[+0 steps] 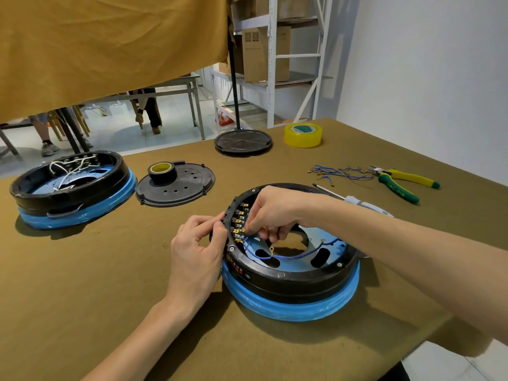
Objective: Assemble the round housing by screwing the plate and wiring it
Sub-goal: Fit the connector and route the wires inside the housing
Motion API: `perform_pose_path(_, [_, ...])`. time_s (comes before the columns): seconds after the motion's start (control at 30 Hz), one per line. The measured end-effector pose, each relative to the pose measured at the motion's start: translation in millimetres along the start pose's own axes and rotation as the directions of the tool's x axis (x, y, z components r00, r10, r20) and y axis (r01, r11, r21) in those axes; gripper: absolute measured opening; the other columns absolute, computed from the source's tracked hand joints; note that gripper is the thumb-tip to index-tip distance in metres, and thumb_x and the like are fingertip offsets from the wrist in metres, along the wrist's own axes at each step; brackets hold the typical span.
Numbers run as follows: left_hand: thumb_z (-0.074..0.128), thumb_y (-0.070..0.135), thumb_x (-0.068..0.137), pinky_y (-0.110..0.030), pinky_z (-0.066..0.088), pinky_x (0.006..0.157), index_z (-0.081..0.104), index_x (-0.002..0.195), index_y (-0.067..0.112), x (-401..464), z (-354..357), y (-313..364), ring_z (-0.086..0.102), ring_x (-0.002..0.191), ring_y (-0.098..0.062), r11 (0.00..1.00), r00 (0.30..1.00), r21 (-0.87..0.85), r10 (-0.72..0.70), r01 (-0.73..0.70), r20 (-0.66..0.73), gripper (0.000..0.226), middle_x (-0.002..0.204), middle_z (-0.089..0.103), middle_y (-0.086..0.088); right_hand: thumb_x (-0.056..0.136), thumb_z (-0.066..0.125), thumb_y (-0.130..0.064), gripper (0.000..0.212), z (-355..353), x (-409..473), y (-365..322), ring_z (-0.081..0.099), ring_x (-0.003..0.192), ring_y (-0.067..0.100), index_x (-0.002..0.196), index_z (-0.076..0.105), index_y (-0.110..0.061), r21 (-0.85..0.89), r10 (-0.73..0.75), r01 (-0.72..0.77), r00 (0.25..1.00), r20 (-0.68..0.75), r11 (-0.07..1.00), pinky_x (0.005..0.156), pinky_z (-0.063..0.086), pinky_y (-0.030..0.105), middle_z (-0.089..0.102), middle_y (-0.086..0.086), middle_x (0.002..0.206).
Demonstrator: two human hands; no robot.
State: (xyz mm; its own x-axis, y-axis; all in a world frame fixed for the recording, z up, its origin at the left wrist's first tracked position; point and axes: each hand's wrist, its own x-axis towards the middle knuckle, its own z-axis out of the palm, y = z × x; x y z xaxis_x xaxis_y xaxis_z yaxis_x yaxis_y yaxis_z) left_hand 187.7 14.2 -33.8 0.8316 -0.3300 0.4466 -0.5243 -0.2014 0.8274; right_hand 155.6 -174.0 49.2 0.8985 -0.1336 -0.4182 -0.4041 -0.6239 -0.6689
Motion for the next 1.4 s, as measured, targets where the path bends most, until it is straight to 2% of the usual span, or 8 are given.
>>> perform_pose_path(0.2, [0.053, 0.031, 0.100, -0.037, 0.054, 0.087, 0.071, 0.121, 0.016, -1.4, -0.1, 2.5, 0.058, 0.100, -0.006, 0.998, 0.999, 0.043, 0.040, -0.040, -0.002, 0.032, 0.101, 0.062, 0.007, 0.095, 0.073, -0.016, 0.012, 1.1, 4.0, -4.8, 0.060, 0.046, 0.009, 0.102, 0.076, -0.006, -0.040, -0.009, 0.008, 1.000, -0.010, 0.999, 0.042, 0.047, 0.019, 0.068, 0.000, 0.060])
perform_pose_path(0.33, [0.053, 0.032, 0.098, -0.030, 0.052, 0.083, 0.072, 0.122, 0.012, -1.7, -0.1, 3.3, 0.059, 0.096, -0.009, 0.999, 0.999, 0.044, 0.032, -0.032, 0.002, 0.036, 0.097, 0.062, 0.003, 0.095, 0.072, -0.016, 0.008, 6.0, 4.4, 0.0, 0.061, 0.047, 0.009, 0.097, 0.075, -0.009, -0.005, -0.020, 0.020, 0.999, -0.047, 1.000, 0.041, 0.046, 0.019, 0.069, 0.000, 0.060])
perform_pose_path(0.47, [0.059, 0.024, 0.099, -0.016, 0.051, 0.077, 0.073, 0.115, 0.015, -4.1, -0.8, 4.8, 0.064, 0.090, -0.005, 0.997, 0.997, 0.049, 0.058, -0.055, -0.049, 0.023, 0.094, 0.068, 0.004, 0.096, 0.070, -0.014, 0.006, 17.3, 1.7, 8.8, 0.062, 0.046, 0.010, 0.093, 0.074, -0.011, 0.028, -0.070, 0.075, 0.985, -0.155, 0.997, 0.039, 0.044, 0.019, 0.069, 0.000, 0.058])
perform_pose_path(0.57, [0.060, 0.023, 0.098, -0.026, 0.054, 0.077, 0.072, 0.105, 0.022, -4.4, -1.9, 5.1, 0.064, 0.088, -0.006, 0.996, 0.996, 0.044, 0.074, -0.072, -0.051, 0.013, 0.091, 0.069, 0.005, 0.096, 0.071, -0.013, 0.007, 21.6, -0.5, 10.3, 0.062, 0.046, 0.010, 0.091, 0.075, -0.011, 0.045, -0.092, 0.102, 0.978, -0.185, 0.994, 0.039, 0.043, 0.019, 0.069, 0.000, 0.057])
perform_pose_path(0.73, [0.059, 0.025, 0.099, -0.046, 0.054, 0.080, 0.076, 0.098, 0.015, -4.2, -2.5, 2.9, 0.063, 0.089, -0.015, 0.998, 0.998, 0.024, 0.059, -0.058, -0.025, 0.020, 0.088, 0.065, 0.003, 0.095, 0.070, -0.013, 0.008, 22.1, -0.4, 6.3, 0.059, 0.044, 0.009, 0.089, 0.074, -0.010, 0.047, -0.087, 0.097, 0.979, -0.187, 0.994, 0.042, 0.043, 0.018, 0.067, -0.001, 0.055])
perform_pose_path(1.13, [0.060, 0.030, 0.096, -0.052, 0.055, 0.083, 0.072, 0.098, 0.026, -4.4, -2.7, 4.8, 0.065, 0.088, -0.010, 0.998, 0.997, 0.011, 0.068, -0.068, -0.035, 0.014, 0.089, 0.068, 0.008, 0.096, 0.069, -0.014, 0.008, 25.2, -3.2, 12.1, 0.061, 0.046, 0.008, 0.098, 0.075, -0.009, 0.063, -0.124, 0.140, 0.970, -0.208, 0.988, 0.044, 0.047, 0.020, 0.069, 0.000, 0.058])
perform_pose_path(1.27, [0.061, 0.029, 0.095, -0.048, 0.057, 0.086, 0.071, 0.100, 0.029, -4.4, -3.4, 4.5, 0.066, 0.090, -0.001, 0.996, 0.994, 0.029, 0.092, -0.090, -0.062, 0.010, 0.090, 0.069, 0.017, 0.095, 0.070, -0.013, 0.010, 29.7, -3.3, 14.0, 0.058, 0.042, 0.008, 0.089, 0.077, -0.008, 0.011, -0.171, 0.179, 0.954, -0.248, 0.984, 0.044, 0.046, 0.020, 0.069, 0.002, 0.056])
perform_pose_path(1.4, [0.062, 0.031, 0.094, -0.056, 0.053, 0.087, 0.074, 0.093, 0.026, -3.0, -2.9, 1.6, 0.065, 0.088, -0.006, 0.997, 0.996, 0.014, 0.072, -0.072, -0.056, 0.013, 0.089, 0.070, 0.012, 0.096, 0.068, -0.009, 0.015, 31.7, -1.2, 14.0, 0.057, 0.042, 0.010, 0.083, 0.075, -0.007, -0.005, -0.214, 0.221, 0.941, -0.262, 0.975, 0.046, 0.046, 0.018, 0.067, 0.002, 0.053])
